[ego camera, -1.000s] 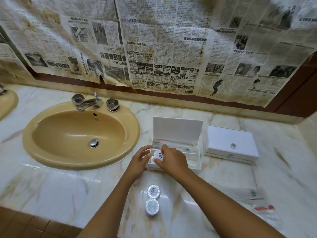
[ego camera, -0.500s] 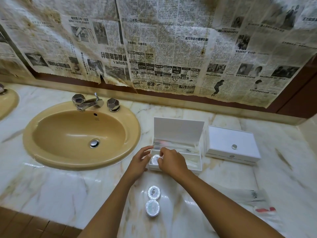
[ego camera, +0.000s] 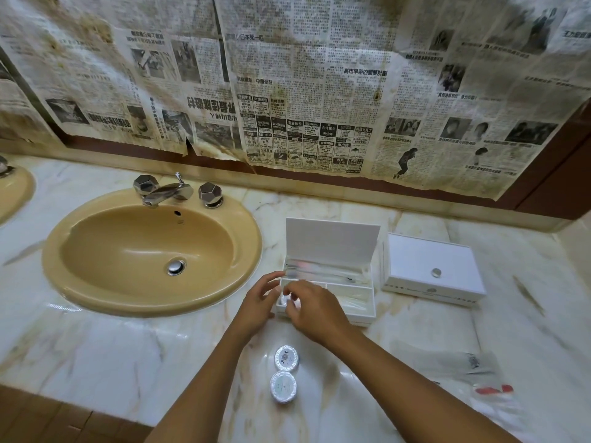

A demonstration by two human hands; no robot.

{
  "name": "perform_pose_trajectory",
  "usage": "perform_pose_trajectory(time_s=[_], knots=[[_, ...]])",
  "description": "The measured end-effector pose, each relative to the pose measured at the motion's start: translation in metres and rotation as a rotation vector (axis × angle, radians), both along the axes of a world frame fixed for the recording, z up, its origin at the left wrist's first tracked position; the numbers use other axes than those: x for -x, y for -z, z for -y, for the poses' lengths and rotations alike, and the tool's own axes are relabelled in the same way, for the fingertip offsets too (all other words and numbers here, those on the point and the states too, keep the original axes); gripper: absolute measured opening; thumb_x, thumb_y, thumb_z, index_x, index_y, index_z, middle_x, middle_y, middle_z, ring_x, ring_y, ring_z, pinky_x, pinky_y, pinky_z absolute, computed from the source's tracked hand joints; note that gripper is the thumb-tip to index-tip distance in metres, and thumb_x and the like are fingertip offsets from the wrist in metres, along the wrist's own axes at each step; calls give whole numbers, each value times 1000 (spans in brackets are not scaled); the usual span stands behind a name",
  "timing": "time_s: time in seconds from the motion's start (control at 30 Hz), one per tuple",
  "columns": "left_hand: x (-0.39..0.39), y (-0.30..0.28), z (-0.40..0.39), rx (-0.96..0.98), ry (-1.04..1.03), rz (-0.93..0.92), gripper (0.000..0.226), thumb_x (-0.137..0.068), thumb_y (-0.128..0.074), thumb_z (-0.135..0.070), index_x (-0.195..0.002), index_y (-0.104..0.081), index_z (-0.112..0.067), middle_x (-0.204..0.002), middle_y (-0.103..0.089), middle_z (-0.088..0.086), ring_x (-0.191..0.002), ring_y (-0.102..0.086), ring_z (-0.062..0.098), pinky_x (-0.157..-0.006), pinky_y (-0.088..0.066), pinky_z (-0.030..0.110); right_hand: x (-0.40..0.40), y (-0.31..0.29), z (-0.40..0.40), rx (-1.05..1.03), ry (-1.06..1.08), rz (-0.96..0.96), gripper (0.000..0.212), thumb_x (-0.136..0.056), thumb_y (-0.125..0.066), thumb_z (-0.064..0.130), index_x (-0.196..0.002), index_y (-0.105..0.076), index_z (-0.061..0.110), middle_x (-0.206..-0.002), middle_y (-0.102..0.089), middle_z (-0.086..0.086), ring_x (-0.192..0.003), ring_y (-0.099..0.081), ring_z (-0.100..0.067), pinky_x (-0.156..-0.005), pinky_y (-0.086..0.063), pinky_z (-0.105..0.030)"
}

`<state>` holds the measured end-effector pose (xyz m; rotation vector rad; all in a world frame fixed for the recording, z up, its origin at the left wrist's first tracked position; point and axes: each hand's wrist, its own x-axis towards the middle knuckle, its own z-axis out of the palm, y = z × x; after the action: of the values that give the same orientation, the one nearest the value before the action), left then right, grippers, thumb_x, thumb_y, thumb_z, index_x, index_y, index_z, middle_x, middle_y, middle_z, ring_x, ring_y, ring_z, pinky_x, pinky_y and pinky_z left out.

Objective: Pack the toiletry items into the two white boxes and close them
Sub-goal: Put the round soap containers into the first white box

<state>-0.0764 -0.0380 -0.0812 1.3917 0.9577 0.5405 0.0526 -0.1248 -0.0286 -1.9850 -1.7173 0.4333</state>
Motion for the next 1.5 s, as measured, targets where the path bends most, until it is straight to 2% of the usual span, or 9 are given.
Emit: perform_pose_trajectory(time_s=[0.1, 0.27, 0.67, 0.93, 1.1, 1.23, 1.3, 1.37, 1.5], knots=[[0, 1, 0, 9, 4, 18, 29, -97, -52, -22, -121, -59, -38, -120, -64, -1, -103, -63, 18, -75, -56, 40, 3, 8, 9, 117, -141, -11, 25, -85, -52, 22, -107, -64, 25, -99, -68, 2, -92, -62, -23, -77, -50, -34], [-1, 0, 0, 6, -2, 12, 30, -100, -49, -18, -123, -58, -35, -125, -62, -1, -115, -59, 13, -68, -54, 27, 2, 18, 20, 427, -314, 52, 40, -83, -59, 20, -122, -58, 27, -114, -64, 2, -106, -58, -20, -84, -46, -33], [-1, -3, 1, 8, -3, -2, 29, -101, -48, -20, -124, -56, -34, -126, -62, -3, -113, -59, 9, -66, -53, 19, 4, 26, 23, 435, -444, 150, 48, -76, -68, 22, -123, -56, 25, -112, -54, -6, -104, -54, -27, -71, -36, -29], [-1, -2, 1, 8, -1, 3, 29, -100, -48, -20, -123, -57, -37, -125, -63, -5, -113, -60, 9, -70, -54, 25, 6, 30, 24, 406, -376, 148, 43, -77, -66, 26, -119, -56, 21, -113, -56, -3, -102, -56, -26, -72, -39, -30], [0, 1, -1, 3, 3, 7, 30, -100, -49, -20, -121, -59, -40, -126, -62, -8, -118, -57, 9, -76, -57, 35, 3, 18, 20, 292, -285, 11, 30, -74, -66, 30, -101, -57, 20, -103, -60, 0, -92, -58, -23, -73, -48, -34], [-2, 4, -1, -25, -13, 44, 31, -99, -50, -12, -120, -60, -32, -124, -63, -6, -119, -57, 12, -87, -53, 27, -1, 8, 13, 148, -195, -113, 39, -73, -63, 35, -110, -57, 23, -107, -57, 2, -95, -57, -20, -82, -49, -36], [-2, 4, -1, -11, -13, 40, 29, -98, -53, -16, -120, -61, -34, -124, -65, -1, -117, -60, 18, -91, -53, 36, -2, 4, 10, 69, -132, -153, 40, -73, -63, 33, -111, -58, 23, -104, -56, 3, -93, -58, -19, -80, -48, -34], [-2, 2, -1, 30, -4, 20, 29, -94, -55, -26, -118, -61, -39, -123, -65, -1, -114, -62, 19, -84, -55, 44, -4, 1, 6, 28, -42, -144, 39, -76, -66, 33, -113, -59, 22, -107, -57, 4, -96, -58, -19, -81, -48, -32], [-1, -2, 0, 16, -3, -3, 30, -99, -49, -19, -121, -58, -37, -125, -63, -6, -115, -59, 10, -67, -52, 24, -10, -1, -2, 116, 101, -35, 42, -83, -62, 35, -120, -56, 15, -116, -59, -3, -106, -56, -24, -86, -47, -34]])
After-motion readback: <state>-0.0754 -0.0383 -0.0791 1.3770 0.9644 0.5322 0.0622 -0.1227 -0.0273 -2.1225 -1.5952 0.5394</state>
